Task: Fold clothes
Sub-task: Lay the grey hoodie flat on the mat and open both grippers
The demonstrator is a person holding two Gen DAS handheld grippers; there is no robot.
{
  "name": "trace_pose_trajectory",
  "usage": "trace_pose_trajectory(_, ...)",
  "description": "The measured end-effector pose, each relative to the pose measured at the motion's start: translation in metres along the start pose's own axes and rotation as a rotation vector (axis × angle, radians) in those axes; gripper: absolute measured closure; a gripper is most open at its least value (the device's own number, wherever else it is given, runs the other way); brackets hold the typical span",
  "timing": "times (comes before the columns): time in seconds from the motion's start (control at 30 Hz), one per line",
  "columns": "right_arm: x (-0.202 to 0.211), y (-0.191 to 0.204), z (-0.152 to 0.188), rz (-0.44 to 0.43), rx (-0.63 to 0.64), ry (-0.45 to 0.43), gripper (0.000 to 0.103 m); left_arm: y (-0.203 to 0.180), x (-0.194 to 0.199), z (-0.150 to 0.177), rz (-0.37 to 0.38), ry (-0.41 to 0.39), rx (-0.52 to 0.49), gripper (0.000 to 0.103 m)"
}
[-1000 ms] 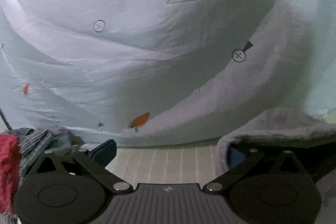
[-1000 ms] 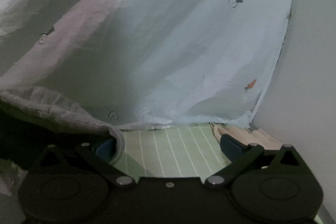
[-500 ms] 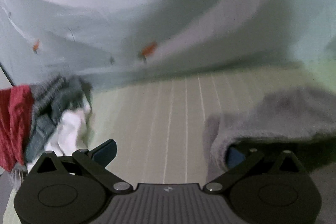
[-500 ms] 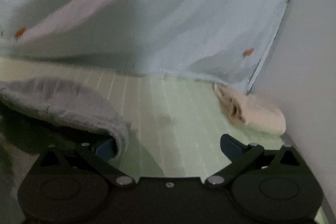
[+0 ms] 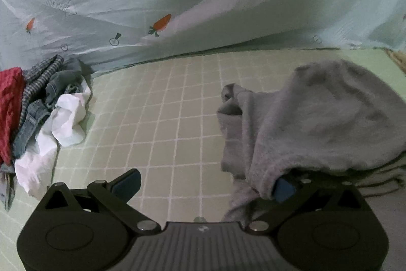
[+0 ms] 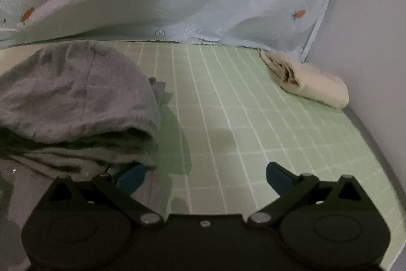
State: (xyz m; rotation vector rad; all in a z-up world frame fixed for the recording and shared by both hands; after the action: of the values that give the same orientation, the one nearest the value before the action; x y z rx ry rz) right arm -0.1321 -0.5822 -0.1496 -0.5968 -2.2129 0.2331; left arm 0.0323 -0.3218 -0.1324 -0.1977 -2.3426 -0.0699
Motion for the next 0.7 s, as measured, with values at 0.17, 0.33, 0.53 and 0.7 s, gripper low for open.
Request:
trace_pose_trajectory(0.17,0.016,0.006,0.020,-0.043,-0.044,0.015,0.000,0.004,0.017,0.007,0.036,-0.011,0.022,0.001)
trace_pose_trajectory(0.33,0.033,0.019,0.043,-0.080,-0.047,0.037,0.000,0.004,0.020,0.014,0.039,-0.010,-0.014,0.001)
trace_pose_trajectory(0.53,0.049,0.027,0.057,-0.124,-0.075,0.068,0.000,0.011,0.033,0.020,0.084,0.039,-0.038,0.001)
trace_pose_trajectory(0.7,0.059,0.032,0.072,-0.192,-0.142,0.116,0.000,0.034,0.039,0.049,0.083,0.151,-0.004,0.001)
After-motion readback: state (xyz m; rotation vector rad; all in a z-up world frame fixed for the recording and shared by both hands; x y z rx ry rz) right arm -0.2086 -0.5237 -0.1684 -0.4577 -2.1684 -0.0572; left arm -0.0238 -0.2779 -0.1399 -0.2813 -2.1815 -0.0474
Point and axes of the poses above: each gripper's, at about its wrist camera, not at the fingertips, and x roughly against the way its jaws point, y to its left, z to its underside, the point moved 2 cm from there along -x, roughly the way its jaws point, and after that the axes turned 15 degrees about x, right-handed, at the moved point
